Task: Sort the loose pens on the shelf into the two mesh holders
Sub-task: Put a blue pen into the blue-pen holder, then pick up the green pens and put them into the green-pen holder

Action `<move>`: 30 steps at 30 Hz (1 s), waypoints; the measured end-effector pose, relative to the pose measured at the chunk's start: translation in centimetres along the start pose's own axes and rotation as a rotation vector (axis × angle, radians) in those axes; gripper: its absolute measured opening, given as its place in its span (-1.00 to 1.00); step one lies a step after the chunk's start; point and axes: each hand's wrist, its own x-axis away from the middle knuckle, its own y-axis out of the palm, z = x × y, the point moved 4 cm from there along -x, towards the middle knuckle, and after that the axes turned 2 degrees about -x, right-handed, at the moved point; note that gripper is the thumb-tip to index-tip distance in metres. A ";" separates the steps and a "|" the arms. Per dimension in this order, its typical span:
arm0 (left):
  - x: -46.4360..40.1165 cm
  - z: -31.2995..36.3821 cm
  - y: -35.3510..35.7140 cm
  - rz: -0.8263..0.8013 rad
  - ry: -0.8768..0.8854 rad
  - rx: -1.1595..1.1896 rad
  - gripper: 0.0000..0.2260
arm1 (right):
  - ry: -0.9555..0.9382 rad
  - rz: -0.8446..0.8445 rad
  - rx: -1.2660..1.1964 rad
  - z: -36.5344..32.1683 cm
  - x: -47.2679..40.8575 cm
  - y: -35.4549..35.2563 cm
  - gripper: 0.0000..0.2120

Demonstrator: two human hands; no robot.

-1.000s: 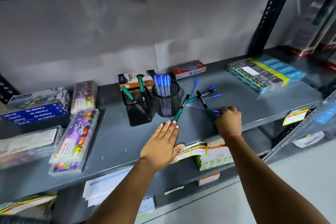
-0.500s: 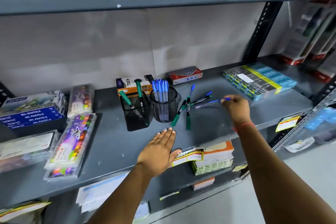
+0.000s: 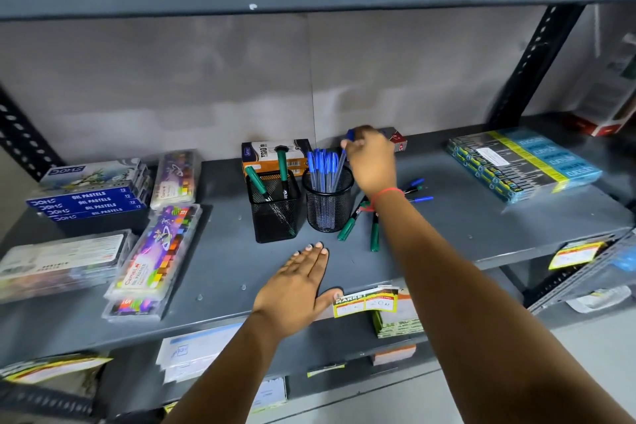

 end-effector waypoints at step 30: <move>0.7 -0.4 0.2 0.014 -0.024 0.014 0.06 | 0.509 0.243 -0.166 10.1 7.3 -4.0 -0.72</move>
